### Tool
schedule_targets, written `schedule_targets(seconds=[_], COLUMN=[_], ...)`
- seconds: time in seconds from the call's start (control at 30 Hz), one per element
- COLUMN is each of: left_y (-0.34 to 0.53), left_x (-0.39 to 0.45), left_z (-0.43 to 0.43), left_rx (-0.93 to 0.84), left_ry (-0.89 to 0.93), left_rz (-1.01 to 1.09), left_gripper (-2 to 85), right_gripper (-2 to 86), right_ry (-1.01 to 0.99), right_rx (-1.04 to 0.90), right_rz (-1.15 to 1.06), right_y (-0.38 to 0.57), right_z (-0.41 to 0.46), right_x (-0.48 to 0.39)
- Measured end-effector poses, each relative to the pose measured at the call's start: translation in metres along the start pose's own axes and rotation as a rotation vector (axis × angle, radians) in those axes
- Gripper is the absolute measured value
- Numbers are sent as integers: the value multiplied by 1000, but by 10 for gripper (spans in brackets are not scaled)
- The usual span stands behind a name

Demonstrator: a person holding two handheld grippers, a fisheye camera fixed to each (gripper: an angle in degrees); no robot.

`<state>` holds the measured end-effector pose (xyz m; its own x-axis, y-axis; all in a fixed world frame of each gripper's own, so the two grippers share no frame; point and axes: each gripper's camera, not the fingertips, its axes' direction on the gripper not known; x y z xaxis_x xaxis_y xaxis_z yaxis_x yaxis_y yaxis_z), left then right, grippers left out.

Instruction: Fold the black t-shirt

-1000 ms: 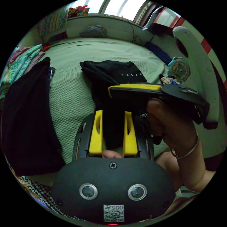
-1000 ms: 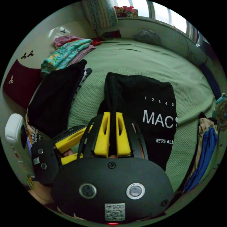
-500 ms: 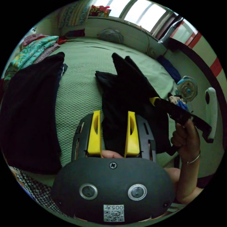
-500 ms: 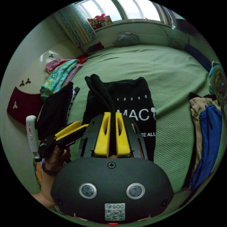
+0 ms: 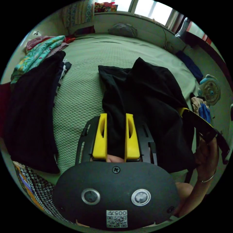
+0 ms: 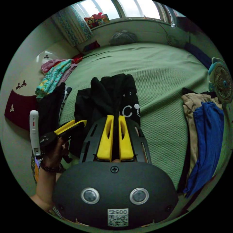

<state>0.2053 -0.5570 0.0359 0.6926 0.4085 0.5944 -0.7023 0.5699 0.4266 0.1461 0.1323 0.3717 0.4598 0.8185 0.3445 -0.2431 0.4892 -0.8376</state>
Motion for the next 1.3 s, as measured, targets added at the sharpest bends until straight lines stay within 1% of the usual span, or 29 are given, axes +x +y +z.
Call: schedule_targets(seconds=[0.13, 0.2, 0.3, 0.37, 0.47, 0.57, 0.67, 0.73, 0.83, 1.07, 1.17, 1.23, 1.3], left_y=[4, -2, -9, -9, -15, -20, -23, -23, -20, -5, 3, 6, 8], left_x=[-3, -9, -7, -7, -10, -14, -20, -23, -28, -70, -84, -89, -89], left_z=[-3, -7, -13, -17, -23, -30, -47, -60, -80, -114, -127, -133, -137], left_rx=[54, 15, -28, -11, -48, -76, -61, -30, 18, 70, 99, 110, 96], left_ry=[36, 88, 79, 84, 147, 174, 210, 201, 121, 32, 7, 7, 18], left_rz=[41, 19, 35, 42, 13, 23, 5, 6, 7, -108, -165, -188, -176], left_gripper=[110, 106, 98, 87, 63, 58, 55, 54, 54, 54, 53, 53, 53], right_gripper=[31, 31, 31, 31, 30, 26, 16, 0, -8, -9, -9, -9, -9], right_ry=[-5, -3, -9, -19, 2, 22, 60, 82, 100, 259, 323, 409, 403], right_rx=[-4, -10, -11, -5, 4, 37, 65, 86, 107, 146, 154, 142, 132], right_rz=[-2, -1, 16, 29, 20, -7, 2, 18, 35, 63, 122, 188, 254], right_y=[2, 2, 4, 5, 6, 7, 8, 8, 9, 15, 20, 23, 27], right_z=[-7, -9, -15, -19, -27, -38, -47, -52, -59, -73, -81, -86, -88], right_x=[9, 12, 18, 21, 22, 23, 28, 34, 40, 56, 74, 93, 113])
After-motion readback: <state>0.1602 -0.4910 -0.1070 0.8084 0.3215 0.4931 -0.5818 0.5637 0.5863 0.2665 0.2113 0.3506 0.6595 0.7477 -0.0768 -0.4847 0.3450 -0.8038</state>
